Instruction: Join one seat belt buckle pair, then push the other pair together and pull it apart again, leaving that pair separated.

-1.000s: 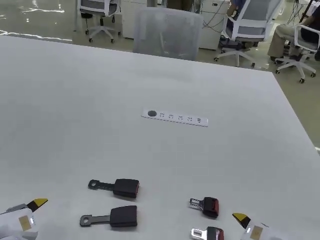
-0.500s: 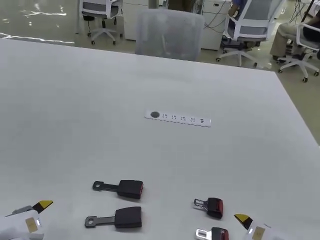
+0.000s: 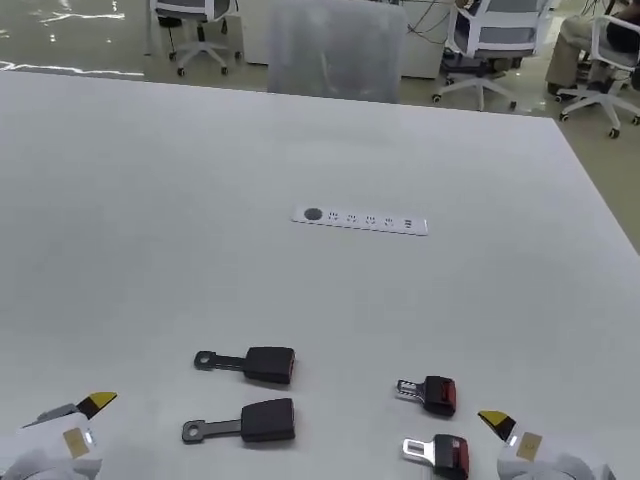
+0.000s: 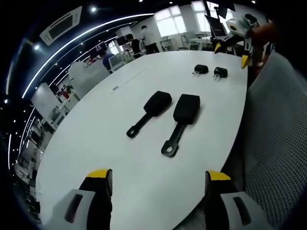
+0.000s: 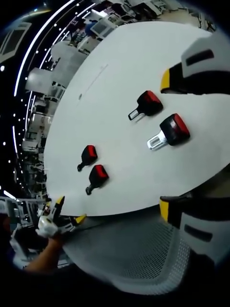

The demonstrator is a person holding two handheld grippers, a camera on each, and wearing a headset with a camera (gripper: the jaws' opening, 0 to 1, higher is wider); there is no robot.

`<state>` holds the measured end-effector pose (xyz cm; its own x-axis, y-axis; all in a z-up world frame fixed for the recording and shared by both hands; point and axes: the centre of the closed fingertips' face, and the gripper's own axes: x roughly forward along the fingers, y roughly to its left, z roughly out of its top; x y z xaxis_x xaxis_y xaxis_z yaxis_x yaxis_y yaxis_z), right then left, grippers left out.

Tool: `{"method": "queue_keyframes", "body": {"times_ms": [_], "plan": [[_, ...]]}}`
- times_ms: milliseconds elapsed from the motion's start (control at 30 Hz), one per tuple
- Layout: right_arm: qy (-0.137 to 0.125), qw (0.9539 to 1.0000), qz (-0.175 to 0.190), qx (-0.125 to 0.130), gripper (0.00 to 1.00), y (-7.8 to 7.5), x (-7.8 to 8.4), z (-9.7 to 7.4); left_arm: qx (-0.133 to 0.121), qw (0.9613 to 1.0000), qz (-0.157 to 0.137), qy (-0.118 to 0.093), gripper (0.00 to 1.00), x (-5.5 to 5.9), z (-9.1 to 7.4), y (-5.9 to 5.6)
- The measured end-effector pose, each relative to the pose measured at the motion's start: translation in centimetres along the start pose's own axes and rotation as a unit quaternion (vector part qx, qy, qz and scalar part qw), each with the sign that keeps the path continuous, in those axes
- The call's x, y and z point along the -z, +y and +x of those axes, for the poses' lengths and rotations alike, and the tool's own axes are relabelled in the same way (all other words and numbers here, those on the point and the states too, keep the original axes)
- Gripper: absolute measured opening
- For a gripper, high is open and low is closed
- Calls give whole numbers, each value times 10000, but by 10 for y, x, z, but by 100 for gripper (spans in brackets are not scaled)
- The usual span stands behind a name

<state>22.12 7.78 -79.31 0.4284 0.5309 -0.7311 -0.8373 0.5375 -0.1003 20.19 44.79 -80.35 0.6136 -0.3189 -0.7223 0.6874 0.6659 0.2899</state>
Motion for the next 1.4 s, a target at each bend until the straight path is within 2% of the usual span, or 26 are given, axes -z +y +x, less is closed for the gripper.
{"method": "queue_keyframes", "body": {"times_ms": [100,200,300,400,500,600,700,800,867,933,1033,1100,1233,1400], "plan": [[74,9999,-91,-38,86,2,3,0,3,10000,78,-23,77,-1,0,0],[97,9999,-102,-53,84,2,4,0,-34,10000,27,-82,77,-5,-1,2],[32,10000,-18,-37,83,-1,1,0,-65,9999,52,-98,77,-7,-2,5],[75,9999,-111,-22,79,-3,1,1,-32,9994,327,-124,77,-15,-3,5],[241,9991,-321,-157,77,-2,6,4,131,9986,468,-184,75,-26,1,2],[152,9991,-370,-161,71,-4,1,4,390,9978,484,-215,66,-35,4,-1],[169,9986,-469,-175,69,-9,1,5,652,9968,419,-208,62,-43,11,-6],[218,9973,-663,-218,64,-13,4,7,722,9937,840,-150,62,-49,20,-9],[332,9964,-734,-268,59,-16,8,8,821,9931,835,-110,56,-52,25,-12],[362,9956,-809,-291,56,-18,9,9,878,9912,985,-89,49,-56,30,-14],[419,9947,-860,-385,52,-21,12,13,979,9889,1113,-63,49,-67,40,-20],[449,9935,-942,-450,49,-22,13,16,1046,9874,1188,-19,49,-70,48,-21],[518,9897,-1066,-802,37,-16,15,21,1207,9834,1354,92,46,-74,60,-28],[654,9841,-1364,-928,37,-16,19,31,1367,9772,1620,152,46,-83,72,-36]]}}
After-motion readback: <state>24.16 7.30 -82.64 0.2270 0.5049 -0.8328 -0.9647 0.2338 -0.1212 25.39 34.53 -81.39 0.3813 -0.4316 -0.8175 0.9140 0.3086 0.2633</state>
